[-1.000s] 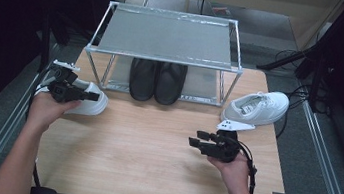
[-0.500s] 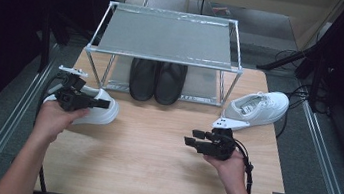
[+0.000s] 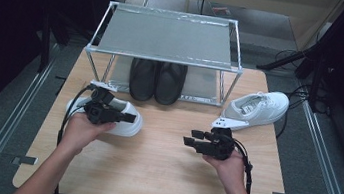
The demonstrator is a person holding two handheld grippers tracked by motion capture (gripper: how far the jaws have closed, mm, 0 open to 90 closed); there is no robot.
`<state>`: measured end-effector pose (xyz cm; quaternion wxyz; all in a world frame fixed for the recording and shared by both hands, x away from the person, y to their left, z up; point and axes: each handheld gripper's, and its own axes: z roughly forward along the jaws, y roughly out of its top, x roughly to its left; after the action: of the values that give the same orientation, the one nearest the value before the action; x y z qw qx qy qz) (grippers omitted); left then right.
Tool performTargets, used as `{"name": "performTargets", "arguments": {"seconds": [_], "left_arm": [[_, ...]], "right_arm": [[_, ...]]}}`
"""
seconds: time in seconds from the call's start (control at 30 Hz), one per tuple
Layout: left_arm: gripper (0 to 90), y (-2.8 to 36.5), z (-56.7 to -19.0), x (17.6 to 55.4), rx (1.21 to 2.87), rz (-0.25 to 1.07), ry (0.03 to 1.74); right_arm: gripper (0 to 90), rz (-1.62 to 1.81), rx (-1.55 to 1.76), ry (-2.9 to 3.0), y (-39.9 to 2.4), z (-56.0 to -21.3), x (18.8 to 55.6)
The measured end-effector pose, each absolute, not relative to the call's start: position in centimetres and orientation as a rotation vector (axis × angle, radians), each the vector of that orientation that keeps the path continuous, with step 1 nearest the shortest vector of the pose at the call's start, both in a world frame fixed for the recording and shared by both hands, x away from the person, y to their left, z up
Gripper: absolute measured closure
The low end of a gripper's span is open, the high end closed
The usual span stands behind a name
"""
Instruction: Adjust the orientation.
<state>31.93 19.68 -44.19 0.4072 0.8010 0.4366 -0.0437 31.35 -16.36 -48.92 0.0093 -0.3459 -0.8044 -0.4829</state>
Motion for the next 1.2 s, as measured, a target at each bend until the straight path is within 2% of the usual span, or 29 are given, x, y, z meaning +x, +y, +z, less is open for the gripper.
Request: {"name": "performTargets", "arguments": {"seconds": [0.27, 0.77, 0.93, 1.03, 1.2], "left_arm": [[77.0, 16.6, -45.3, 31.6, 2.055, -0.098, 1.084], [75.1, 11.6, -46.7, 30.3, 2.104, -0.158, 1.002], [72.9, 11.5, -47.4, 30.4, 2.105, -0.196, 0.983], [71.1, 11.3, -47.7, 30.4, 2.133, -0.171, 0.970], [63.3, 11.9, -47.2, 30.3, 2.102, -0.164, 0.942]], "right_arm": [[52.0, -1.498, -1.080, -2.518, -16.3, -48.9, 31.3], [51.9, -1.474, -1.081, -2.527, -16.1, -49.1, 31.4], [51.8, -1.478, -1.071, -2.529, -16.0, -49.1, 31.3], [51.8, -1.481, -1.074, -2.525, -16.1, -49.1, 31.2], [51.6, -1.477, -1.069, -2.528, -16.0, -49.1, 31.1]]}}
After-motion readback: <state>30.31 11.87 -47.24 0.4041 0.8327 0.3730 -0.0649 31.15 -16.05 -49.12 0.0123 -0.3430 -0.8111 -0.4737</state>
